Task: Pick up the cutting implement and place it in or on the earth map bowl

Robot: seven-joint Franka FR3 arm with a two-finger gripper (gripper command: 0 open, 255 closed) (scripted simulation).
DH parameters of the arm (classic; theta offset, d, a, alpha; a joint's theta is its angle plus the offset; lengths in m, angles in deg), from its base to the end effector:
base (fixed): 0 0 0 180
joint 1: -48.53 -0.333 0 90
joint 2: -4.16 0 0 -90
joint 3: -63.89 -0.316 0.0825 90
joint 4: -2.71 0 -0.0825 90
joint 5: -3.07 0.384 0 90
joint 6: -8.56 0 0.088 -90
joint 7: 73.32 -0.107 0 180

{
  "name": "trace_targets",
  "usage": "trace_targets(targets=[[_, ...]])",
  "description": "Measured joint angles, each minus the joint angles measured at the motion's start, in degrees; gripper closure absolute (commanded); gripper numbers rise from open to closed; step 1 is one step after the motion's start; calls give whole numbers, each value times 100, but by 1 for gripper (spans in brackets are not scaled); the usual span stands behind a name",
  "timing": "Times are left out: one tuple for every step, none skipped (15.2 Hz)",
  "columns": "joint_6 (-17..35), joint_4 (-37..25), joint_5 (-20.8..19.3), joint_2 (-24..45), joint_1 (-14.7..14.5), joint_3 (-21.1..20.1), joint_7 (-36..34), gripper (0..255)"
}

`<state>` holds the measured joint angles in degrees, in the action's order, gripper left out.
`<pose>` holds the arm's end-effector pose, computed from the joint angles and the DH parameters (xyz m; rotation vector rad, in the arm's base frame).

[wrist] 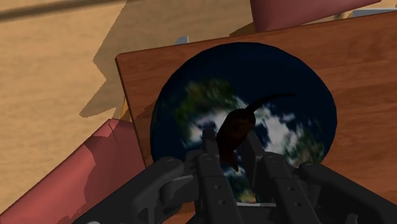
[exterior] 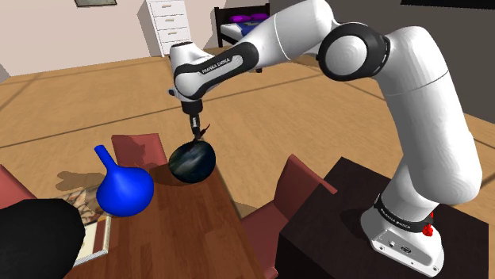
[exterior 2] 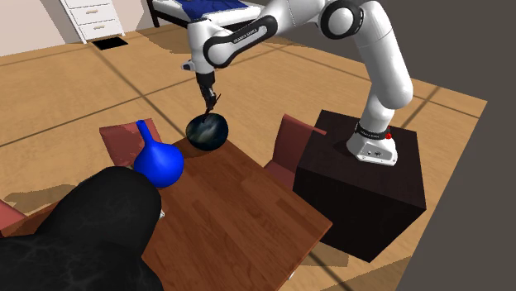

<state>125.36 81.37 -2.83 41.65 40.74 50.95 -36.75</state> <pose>0.6941 0.2200 0.3408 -2.7234 -1.4846 -0.0519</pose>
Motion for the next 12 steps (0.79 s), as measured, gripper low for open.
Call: trace_targets(targets=[[80,75,-3,6,6,2,2,255],[144,118,-9,26,3,5,-5,255],[197,149,-13,49,7,9,-1,255],[243,154,-20,90,0,14,-7,255],[298,155,-29,144,-3,21,-6,255],[367,206,-35,164,-2,25,-9,255],[395,213,-39,185,-6,28,-13,255],[406,216,-40,194,-5,29,-11,255],[412,213,-41,200,-6,30,-12,255],[414,213,-42,203,-6,30,-12,255],[416,213,-42,204,-6,30,-12,255],[417,213,-42,205,-6,31,-11,255]])
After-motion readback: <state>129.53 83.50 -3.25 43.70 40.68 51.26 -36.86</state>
